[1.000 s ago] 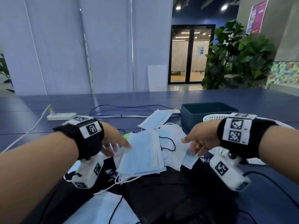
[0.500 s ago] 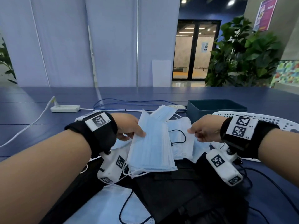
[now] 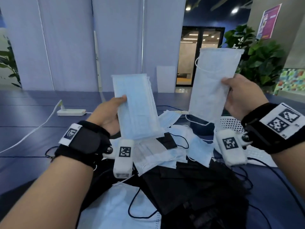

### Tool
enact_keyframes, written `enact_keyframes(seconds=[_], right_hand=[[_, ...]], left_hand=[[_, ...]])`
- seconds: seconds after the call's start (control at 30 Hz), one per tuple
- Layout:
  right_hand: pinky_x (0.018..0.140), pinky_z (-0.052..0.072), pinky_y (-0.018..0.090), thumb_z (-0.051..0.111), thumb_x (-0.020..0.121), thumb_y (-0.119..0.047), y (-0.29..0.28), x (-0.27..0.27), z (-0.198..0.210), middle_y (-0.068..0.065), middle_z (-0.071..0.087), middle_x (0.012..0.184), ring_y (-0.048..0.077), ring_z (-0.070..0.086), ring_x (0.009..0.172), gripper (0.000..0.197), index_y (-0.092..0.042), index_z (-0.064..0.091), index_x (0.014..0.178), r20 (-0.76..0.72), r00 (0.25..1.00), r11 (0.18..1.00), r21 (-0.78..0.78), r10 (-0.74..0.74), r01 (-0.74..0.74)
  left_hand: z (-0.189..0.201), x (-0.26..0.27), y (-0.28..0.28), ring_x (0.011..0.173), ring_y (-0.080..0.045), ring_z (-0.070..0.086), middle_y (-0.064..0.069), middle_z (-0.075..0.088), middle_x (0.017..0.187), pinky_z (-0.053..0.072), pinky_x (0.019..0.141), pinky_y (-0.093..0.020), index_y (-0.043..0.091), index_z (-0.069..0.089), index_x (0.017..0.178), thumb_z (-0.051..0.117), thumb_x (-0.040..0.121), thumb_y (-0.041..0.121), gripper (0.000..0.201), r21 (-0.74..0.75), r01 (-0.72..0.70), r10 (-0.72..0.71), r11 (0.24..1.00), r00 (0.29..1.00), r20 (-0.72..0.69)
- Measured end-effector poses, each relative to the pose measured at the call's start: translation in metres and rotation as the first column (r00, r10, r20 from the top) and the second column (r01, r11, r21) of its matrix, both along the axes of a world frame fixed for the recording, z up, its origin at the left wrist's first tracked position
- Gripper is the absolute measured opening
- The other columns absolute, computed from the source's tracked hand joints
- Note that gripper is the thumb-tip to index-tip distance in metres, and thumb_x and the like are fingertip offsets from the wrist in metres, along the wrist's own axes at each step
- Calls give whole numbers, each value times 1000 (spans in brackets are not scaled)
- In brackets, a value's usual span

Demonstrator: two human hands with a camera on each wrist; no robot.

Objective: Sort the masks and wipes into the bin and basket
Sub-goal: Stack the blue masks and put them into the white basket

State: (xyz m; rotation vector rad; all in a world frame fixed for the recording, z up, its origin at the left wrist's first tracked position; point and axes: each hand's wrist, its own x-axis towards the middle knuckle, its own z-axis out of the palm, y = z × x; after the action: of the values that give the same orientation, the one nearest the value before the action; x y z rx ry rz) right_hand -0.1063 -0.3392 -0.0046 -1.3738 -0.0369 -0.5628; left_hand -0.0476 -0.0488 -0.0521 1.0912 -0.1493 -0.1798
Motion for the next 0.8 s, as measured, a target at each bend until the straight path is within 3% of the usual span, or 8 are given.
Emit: enact_keyframes(seconds=[0.1, 0.23, 0.37, 0.43, 0.53, 0.6, 0.7, 0.8], right_hand=[[84, 55, 41, 41, 98, -10, 20, -2, 3, 7, 68, 116, 23, 66, 102, 27, -9, 55, 121, 0, 994, 992, 60, 112, -112], [66, 59, 34, 40, 99, -13, 51, 0, -7, 5, 74, 96, 19, 71, 84, 23, -7, 59, 110, -153, 938, 949, 10, 312, -314], [82, 56, 40, 42, 98, -13, 80, 16, -17, 17, 63, 123, 30, 65, 105, 36, 1, 47, 131, -270, 865, 899, 5, 423, -438], [88, 53, 44, 43, 97, -10, 94, 27, -23, 21, 60, 126, 34, 62, 109, 37, 4, 46, 132, -316, 848, 895, 7, 426, -447], [73, 57, 33, 39, 98, -5, 113, 38, -35, 14, 71, 97, 24, 69, 81, 22, 2, 60, 104, -390, 798, 863, -20, 459, -506], [62, 56, 24, 39, 98, -2, 121, 40, -42, 13, 66, 91, 18, 63, 73, 19, -4, 58, 94, -443, 782, 845, -93, 438, -526], [64, 57, 22, 46, 95, -3, 119, 42, -49, 12, 65, 100, 17, 64, 76, 18, -2, 56, 110, -468, 778, 820, -172, 419, -545], [74, 54, 27, 51, 94, -9, 102, 38, -46, 10, 63, 94, 16, 62, 76, 10, -5, 58, 101, -485, 791, 793, -277, 372, -543]], left_hand=[[-17, -2, -4, 79, -23, 73, -9, 74, 97, 58, 58, -34, 9, 59, 121, 42, 100, 26, 32, -26, 13, -15, 1000, 996, -84], [-33, -2, -5, 97, -27, 66, -14, 66, 119, 52, 69, -39, 6, 52, 131, 42, 101, 23, 37, -37, -6, 1, 999, 989, -149], [-40, -6, -5, 86, -23, 70, -10, 71, 105, 56, 67, -37, 7, 58, 124, 40, 101, 29, 37, -50, -18, 9, 999, 986, -164], [-43, -7, -5, 92, -23, 70, -9, 71, 108, 54, 73, -37, 10, 58, 127, 37, 100, 40, 45, -67, 21, -31, 998, 987, -158], [-43, -8, -2, 112, -27, 62, -12, 63, 126, 49, 88, -41, 13, 54, 133, 27, 95, 59, 65, -97, 139, -150, 986, 982, -115], [-45, -7, -1, 119, -29, 57, -15, 59, 130, 45, 95, -42, 10, 51, 135, 25, 93, 63, 72, -119, 196, -210, 973, 971, -118], [-51, -7, -4, 109, -29, 63, -16, 64, 121, 49, 93, -43, 5, 53, 129, 39, 99, 33, 43, -17, 212, -213, 977, 974, -72], [-55, 0, -1, 78, -23, 72, -10, 74, 93, 59, 69, -37, 6, 59, 114, 39, 94, -2, 29, 98, 106, -104, 990, 994, -33]])
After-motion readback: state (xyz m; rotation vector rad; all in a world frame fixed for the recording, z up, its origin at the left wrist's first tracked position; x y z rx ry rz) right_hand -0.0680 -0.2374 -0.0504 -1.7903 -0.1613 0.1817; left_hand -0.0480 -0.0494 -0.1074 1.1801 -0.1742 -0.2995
